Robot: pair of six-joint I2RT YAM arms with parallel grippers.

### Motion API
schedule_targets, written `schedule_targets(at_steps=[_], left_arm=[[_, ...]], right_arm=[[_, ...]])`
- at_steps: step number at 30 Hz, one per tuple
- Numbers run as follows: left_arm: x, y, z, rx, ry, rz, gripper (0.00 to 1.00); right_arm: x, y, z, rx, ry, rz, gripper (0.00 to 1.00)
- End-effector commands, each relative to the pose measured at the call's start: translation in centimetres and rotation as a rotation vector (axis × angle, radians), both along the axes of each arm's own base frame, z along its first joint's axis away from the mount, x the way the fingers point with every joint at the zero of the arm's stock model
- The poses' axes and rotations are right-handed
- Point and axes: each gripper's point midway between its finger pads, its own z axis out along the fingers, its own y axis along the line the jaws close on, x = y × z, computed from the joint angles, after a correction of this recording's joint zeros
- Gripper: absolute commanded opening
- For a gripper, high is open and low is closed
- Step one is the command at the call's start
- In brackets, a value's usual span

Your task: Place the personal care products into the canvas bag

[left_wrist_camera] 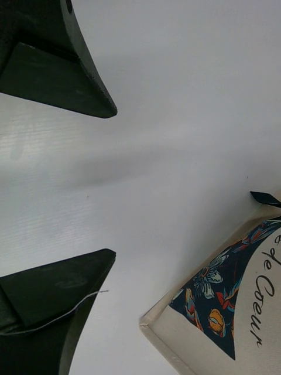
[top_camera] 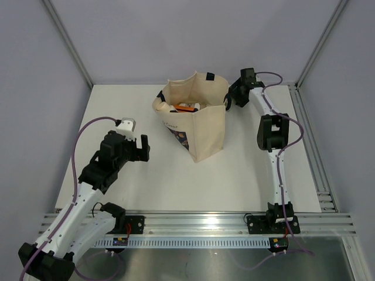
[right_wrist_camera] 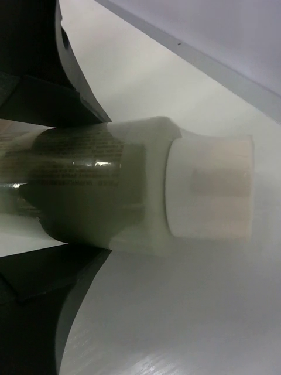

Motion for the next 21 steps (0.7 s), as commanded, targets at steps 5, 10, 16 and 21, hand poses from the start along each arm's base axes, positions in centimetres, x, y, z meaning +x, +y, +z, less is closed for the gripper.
schedule_targets(at_steps=[5,10,16,21], left_arm=[[0.4,-0.5,2.2,-0.037,-0.085,-0.027,0.99],[0.1,-0.6,2.8,-0.047,-0.106,-0.035,0.99],[-0.2,-0.6,3.6,-0.061,-0.135,-0.04,0.99],[-0.4,-0.6,4.0,-0.072,-0.149,-0.045,0.99]], right_arm=[[-4.6,-3.0,0.7,0.056,0.103,0.06,0.66],[-7.8,-4.5,2.6,0.011,0.103,0.148,0.6],[-11.8,-8.2,4.4,-0.035,0.092,0.233,0.47],[-15.5,-8.8,4.8,0.01,0.093,0.44,0.43]])
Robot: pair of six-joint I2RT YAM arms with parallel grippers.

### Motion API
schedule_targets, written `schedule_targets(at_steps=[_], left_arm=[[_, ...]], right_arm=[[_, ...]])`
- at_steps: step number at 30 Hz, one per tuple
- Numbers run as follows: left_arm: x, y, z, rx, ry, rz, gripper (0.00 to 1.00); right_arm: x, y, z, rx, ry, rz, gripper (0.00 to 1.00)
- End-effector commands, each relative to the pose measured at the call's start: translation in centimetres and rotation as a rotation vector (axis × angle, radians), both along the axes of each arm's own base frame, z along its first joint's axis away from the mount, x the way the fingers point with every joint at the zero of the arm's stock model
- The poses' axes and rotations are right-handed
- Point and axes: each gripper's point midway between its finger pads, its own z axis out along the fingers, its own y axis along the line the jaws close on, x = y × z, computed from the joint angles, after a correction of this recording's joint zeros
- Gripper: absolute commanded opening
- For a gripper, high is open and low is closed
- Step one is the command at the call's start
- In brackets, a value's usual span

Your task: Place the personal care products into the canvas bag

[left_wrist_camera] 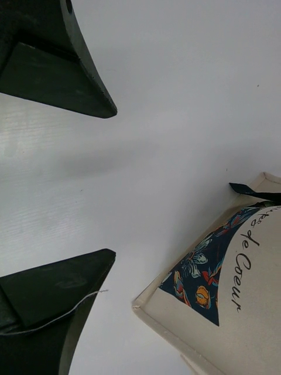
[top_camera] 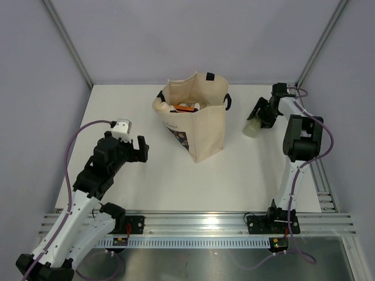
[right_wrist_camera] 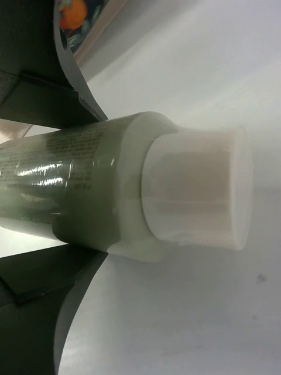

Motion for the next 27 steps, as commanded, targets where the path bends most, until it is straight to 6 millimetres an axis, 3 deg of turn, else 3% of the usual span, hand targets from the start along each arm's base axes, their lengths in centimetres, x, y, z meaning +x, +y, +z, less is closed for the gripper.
schedule_targets(at_steps=[1,2,4,6,7,17,22,24,27], left_arm=[[0.4,-0.5,2.0,-0.033,-0.077,-0.022,0.99],[0.3,-0.5,2.0,-0.034,-0.078,-0.025,0.99],[0.2,-0.6,2.1,-0.038,-0.083,-0.026,0.99],[0.2,-0.5,2.2,-0.039,-0.086,-0.025,0.99],[0.2,-0.5,2.3,-0.042,-0.088,-0.024,0.99],[0.1,-0.3,2.3,-0.039,-0.094,-0.021,0.99],[0.1,-0.4,2.4,-0.04,-0.094,-0.022,0.99],[0.2,-0.4,2.3,-0.039,-0.093,-0.022,0.99],[0.2,-0.4,2.3,-0.036,-0.092,-0.022,0.99]], right_arm=[[-1.3,0.4,6.0,0.078,-0.143,0.21,0.41],[-2.3,-0.1,5.8,0.102,-0.146,0.238,0.34],[-2.9,0.6,7.9,0.173,-0.216,0.286,0.22],[-4.0,0.7,8.2,0.212,-0.229,0.301,0.06],[-4.1,0.7,9.5,0.211,-0.271,0.309,0.05],[-6.6,0.5,11.9,0.288,-0.37,0.316,0.0],[-7.1,1.4,13.6,0.324,-0.448,0.356,0.0],[-7.2,1.8,14.4,0.338,-0.483,0.374,0.0],[-7.2,2.3,18.0,0.324,-0.608,0.424,0.0]])
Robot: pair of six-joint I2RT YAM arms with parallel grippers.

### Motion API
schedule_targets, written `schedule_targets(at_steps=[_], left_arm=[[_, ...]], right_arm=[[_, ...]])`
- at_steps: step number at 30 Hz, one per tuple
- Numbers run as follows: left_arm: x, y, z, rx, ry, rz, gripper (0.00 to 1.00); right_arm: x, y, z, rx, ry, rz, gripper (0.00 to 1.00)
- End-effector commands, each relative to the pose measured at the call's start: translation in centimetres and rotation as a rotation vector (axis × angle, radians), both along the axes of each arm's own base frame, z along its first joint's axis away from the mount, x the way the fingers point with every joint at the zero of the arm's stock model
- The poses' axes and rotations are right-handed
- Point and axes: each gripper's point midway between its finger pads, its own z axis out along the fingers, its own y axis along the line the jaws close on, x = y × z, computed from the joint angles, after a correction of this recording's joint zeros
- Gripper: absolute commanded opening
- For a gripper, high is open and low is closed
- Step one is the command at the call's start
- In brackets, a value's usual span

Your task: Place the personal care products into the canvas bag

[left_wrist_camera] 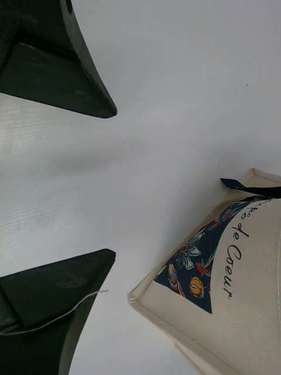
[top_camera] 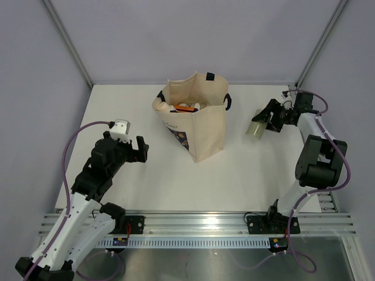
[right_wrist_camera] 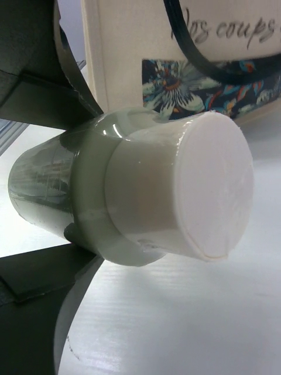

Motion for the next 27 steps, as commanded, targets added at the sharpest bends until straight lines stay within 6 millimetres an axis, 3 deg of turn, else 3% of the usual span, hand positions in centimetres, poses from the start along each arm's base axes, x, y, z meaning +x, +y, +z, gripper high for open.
schedule_targets(at_steps=[1,8,10,12,13,15,16,18,19,22,23,27], left_arm=[[0.5,-0.3,1.2,-0.015,-0.053,-0.009,0.99],[0.6,-0.3,1.2,-0.014,-0.051,-0.007,0.99],[0.6,-0.3,1.1,-0.012,-0.05,-0.008,0.99],[0.7,-0.3,1.1,-0.012,-0.05,-0.008,0.99],[0.6,-0.3,1.1,-0.012,-0.049,-0.009,0.99],[0.6,-0.4,1.0,-0.013,-0.047,-0.012,0.99],[0.6,-0.4,1.0,-0.013,-0.047,-0.014,0.99],[0.6,-0.4,1.0,-0.013,-0.047,-0.014,0.99],[0.6,-0.4,0.9,-0.012,-0.045,-0.014,0.99],[0.6,-0.3,1.0,-0.011,-0.048,-0.011,0.99],[0.6,-0.3,0.9,-0.01,-0.046,-0.01,0.99],[0.6,-0.2,1.1,-0.01,-0.054,-0.006,0.99]], right_arm=[[1.2,1.7,10.0,0.05,-0.347,0.101,0.0],[0.3,4.5,20.4,0.05,-0.622,0.193,0.0],[-0.1,7.3,23.8,0.038,-0.705,0.254,0.0],[-0.1,9.3,25.7,0.023,-0.753,0.282,0.0],[-0.2,11.8,27.5,0.023,-0.793,0.333,0.0],[-0.1,14.6,28.4,0.001,-0.816,0.38,0.0],[0.3,17.0,29.6,0.005,-0.851,0.428,0.0],[1.3,18.8,30.1,-0.009,-0.869,0.443,0.0],[2.1,20.9,30.1,-0.02,-0.875,0.481,0.0],[4.6,23.4,28.9,-0.063,-0.859,0.505,0.0],[4.8,24.8,28.1,-0.086,-0.856,0.518,0.0],[5.7,27.1,23.7,-0.204,-0.817,0.575,0.06]])
